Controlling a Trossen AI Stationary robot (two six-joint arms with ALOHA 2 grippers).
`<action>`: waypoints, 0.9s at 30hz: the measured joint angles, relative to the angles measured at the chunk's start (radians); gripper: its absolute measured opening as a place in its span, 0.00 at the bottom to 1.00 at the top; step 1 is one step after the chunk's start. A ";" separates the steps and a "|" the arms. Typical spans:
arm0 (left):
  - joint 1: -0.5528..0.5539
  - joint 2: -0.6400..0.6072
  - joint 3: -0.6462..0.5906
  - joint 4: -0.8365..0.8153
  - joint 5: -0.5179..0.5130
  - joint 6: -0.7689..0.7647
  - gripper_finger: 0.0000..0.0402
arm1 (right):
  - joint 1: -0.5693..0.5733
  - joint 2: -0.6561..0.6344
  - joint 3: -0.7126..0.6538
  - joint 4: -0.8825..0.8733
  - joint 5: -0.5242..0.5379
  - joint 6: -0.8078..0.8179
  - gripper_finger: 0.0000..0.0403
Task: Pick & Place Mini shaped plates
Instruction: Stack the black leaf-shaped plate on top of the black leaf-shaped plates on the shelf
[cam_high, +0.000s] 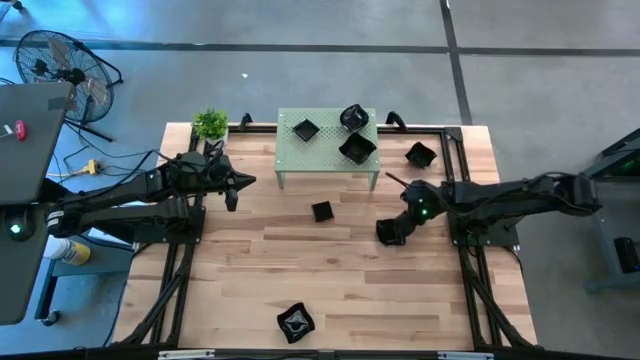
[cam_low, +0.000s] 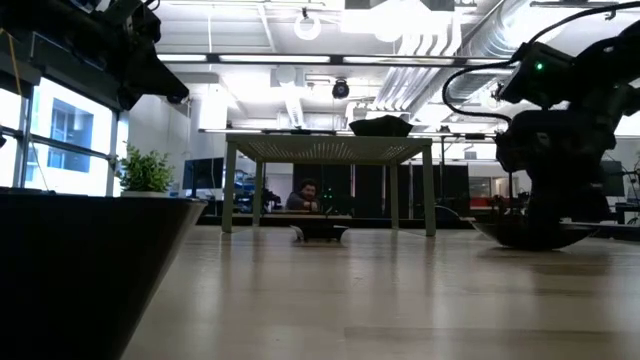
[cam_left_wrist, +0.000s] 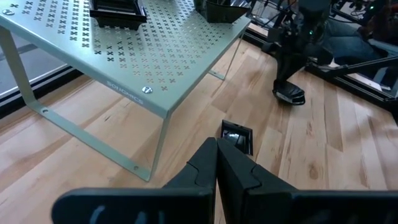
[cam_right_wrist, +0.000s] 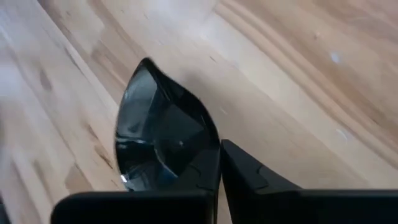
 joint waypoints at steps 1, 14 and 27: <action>0.000 0.000 0.000 0.000 0.000 0.000 0.00 | 0.000 -0.008 0.000 0.008 -0.001 0.014 0.02; 0.000 0.000 0.000 -0.008 -0.006 0.000 0.00 | 0.047 -0.137 0.231 0.115 -0.018 0.115 0.01; 0.000 0.000 0.000 -0.005 -0.063 0.003 0.00 | -0.216 0.166 0.760 0.098 0.464 0.159 0.01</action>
